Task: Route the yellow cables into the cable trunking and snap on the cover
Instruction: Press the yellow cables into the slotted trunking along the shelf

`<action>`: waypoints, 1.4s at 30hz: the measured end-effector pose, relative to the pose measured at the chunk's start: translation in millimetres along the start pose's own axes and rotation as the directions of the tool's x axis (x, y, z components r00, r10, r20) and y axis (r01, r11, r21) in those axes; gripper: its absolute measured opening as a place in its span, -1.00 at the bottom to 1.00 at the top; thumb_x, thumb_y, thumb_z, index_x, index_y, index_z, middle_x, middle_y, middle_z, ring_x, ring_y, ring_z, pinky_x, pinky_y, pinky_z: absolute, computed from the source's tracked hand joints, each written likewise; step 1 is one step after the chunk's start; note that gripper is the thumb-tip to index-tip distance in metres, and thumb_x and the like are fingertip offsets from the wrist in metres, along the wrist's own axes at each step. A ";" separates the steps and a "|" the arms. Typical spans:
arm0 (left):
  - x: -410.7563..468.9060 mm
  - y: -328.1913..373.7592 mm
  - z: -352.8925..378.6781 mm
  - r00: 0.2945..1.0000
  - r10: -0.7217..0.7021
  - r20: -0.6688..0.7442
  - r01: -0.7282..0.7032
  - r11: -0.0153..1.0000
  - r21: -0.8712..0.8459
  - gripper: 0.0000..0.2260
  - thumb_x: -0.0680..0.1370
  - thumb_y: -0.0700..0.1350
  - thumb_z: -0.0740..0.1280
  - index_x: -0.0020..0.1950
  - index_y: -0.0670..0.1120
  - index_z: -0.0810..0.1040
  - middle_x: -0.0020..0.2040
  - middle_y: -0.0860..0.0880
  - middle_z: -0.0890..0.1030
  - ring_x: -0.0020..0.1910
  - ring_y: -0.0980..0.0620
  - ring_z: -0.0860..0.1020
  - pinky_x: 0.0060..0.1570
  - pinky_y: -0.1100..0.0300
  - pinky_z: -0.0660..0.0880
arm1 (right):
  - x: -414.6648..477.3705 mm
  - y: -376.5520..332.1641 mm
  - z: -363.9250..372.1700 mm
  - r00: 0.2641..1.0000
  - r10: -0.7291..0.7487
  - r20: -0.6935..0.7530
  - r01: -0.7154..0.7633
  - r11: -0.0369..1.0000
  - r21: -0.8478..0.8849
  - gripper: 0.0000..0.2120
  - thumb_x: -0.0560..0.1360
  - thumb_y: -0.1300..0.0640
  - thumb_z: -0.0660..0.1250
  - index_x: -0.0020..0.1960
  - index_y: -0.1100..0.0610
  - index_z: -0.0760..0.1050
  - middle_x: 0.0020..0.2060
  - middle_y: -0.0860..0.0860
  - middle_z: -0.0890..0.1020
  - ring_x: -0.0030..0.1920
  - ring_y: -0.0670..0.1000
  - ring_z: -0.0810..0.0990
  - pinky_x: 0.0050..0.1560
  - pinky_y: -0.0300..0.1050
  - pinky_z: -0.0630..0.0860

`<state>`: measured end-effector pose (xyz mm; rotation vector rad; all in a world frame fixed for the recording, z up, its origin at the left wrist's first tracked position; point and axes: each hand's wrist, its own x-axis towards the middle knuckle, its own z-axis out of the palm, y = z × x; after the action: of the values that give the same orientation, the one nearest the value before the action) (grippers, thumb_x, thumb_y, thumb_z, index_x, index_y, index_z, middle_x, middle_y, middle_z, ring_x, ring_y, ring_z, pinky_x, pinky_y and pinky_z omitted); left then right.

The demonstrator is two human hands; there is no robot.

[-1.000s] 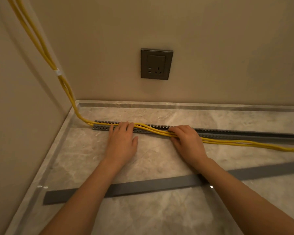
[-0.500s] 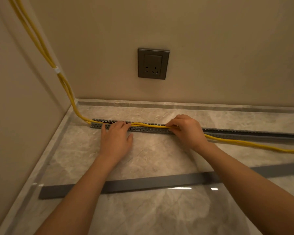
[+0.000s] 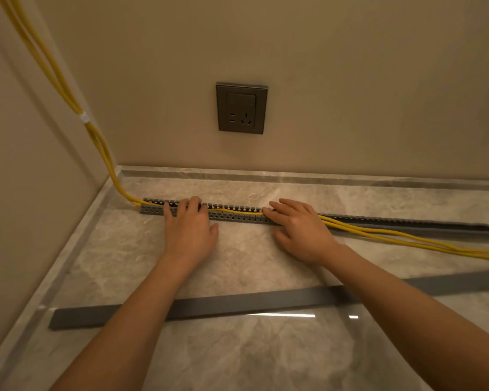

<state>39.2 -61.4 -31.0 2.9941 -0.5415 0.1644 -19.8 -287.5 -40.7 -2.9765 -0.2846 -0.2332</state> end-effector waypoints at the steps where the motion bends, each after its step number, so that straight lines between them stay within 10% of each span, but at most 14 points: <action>1: 0.0 5.8 -1.5 1.000 0.012 -0.001 -0.012 1.000 0.016 -0.62 0.55 0.05 0.17 0.30 -0.11 0.44 0.41 -0.06 0.31 0.40 -0.07 0.22 0.43 -0.20 -0.04 | -3.9 1.2 1.1 0.999 0.008 0.036 -0.008 1.000 0.001 -0.50 0.54 -0.01 0.16 0.46 -0.03 0.18 0.46 0.00 0.25 0.47 0.03 0.14 0.44 0.00 0.03; 6: -4.6 49.8 -7.5 0.985 0.174 -0.007 -0.174 0.985 0.017 -0.61 0.56 0.05 0.14 0.33 -0.08 0.41 0.40 -0.06 0.36 0.39 -0.07 0.26 0.42 -0.10 0.02 | -7.0 4.7 0.4 0.994 -0.032 0.104 0.030 0.999 0.022 -0.42 0.55 -0.09 0.15 0.50 -0.01 0.05 0.51 0.03 0.08 0.51 -0.02 -0.04 0.46 -0.06 -0.21; 11: -11.5 94.1 -3.8 0.961 0.276 0.028 -0.274 0.959 -0.079 -0.59 0.55 0.04 0.15 0.34 -0.10 0.37 0.32 -0.07 0.42 0.32 -0.06 0.34 0.38 0.02 0.16 | -13.6 11.4 -14.2 0.997 0.057 -0.045 -0.038 0.936 0.350 -0.59 0.48 0.28 0.28 0.33 0.16 0.41 0.31 0.12 0.46 0.37 0.10 0.33 0.40 -0.09 0.16; 25: -11.4 108.7 1.4 0.972 0.230 0.052 -0.229 0.973 -0.029 -0.60 0.56 0.00 0.17 0.37 -0.11 0.33 0.33 -0.07 0.42 0.31 -0.05 0.36 0.37 0.02 0.23 | -51.2 56.1 -39.3 0.977 -0.005 -0.212 0.025 0.996 0.090 -0.69 0.34 0.44 0.40 0.07 0.26 0.60 -0.11 0.22 0.63 -0.12 0.24 0.58 -0.24 0.01 0.52; 42: -13.1 115.5 4.4 0.983 0.161 0.083 -0.158 0.986 -0.043 -0.55 0.55 0.00 0.18 0.41 -0.12 0.27 0.39 -0.07 0.36 0.38 -0.05 0.28 0.43 -0.06 0.14 | -48.8 67.6 -23.0 0.996 0.073 -0.049 -0.064 0.985 0.163 -0.62 0.48 0.21 0.27 0.29 0.14 0.47 0.27 0.10 0.50 0.28 0.12 0.42 0.29 0.01 0.34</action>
<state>-13.5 -165.1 -28.4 2.9321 -0.7860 0.0361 -56.9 -365.4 -34.9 -2.8087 -0.1849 -0.2701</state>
